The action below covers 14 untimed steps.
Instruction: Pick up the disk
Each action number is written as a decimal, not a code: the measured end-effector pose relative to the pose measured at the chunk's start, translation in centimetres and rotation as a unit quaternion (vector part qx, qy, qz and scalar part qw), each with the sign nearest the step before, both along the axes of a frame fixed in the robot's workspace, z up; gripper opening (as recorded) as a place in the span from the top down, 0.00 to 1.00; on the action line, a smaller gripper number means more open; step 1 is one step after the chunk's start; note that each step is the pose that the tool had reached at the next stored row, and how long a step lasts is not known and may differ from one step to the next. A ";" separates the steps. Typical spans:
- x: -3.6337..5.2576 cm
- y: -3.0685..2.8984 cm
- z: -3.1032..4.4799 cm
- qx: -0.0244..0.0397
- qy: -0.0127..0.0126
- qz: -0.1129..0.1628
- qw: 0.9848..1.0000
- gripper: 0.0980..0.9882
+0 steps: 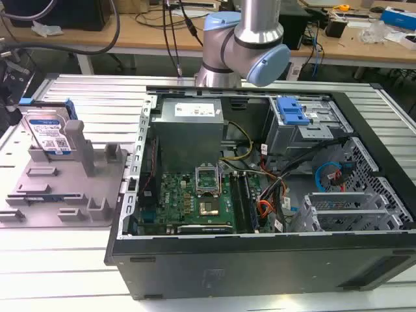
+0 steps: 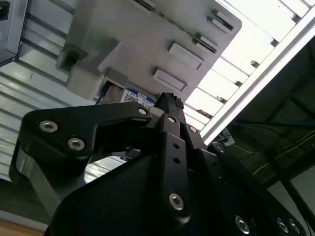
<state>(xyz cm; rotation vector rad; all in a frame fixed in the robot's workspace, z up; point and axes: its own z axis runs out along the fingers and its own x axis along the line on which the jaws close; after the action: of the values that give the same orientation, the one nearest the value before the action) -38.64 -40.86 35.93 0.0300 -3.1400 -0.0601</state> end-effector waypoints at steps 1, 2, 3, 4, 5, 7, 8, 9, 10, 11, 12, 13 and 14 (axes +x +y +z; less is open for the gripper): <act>0.00 0.00 0.00 0.000 0.000 0.000 1.000 0.99; 0.00 0.00 0.00 0.000 0.000 0.000 1.000 0.99; 0.00 0.00 0.00 0.000 0.000 0.000 1.000 0.99; 0.00 0.00 0.00 0.000 0.000 0.001 1.000 0.99; 0.00 0.00 0.00 0.000 0.000 0.007 1.000 0.99; 0.00 0.00 -0.03 0.000 0.000 0.029 1.000 0.99; 0.00 0.00 -0.04 0.000 0.000 0.040 0.999 0.99; 0.00 0.00 -0.05 0.000 0.000 0.049 0.999 0.99; 0.00 0.00 -0.06 0.000 0.000 0.058 0.998 0.99; 0.00 0.00 -0.08 0.000 0.000 0.071 0.997 0.99; 0.00 0.00 -0.09 0.000 0.000 0.081 0.997 0.99; 0.00 0.00 -0.11 0.000 0.000 0.093 0.996 0.99; 0.00 0.00 -0.15 0.000 0.000 0.115 0.993 0.99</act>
<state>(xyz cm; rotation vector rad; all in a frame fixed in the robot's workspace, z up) -38.64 -40.86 35.78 0.3904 -3.1113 -0.0593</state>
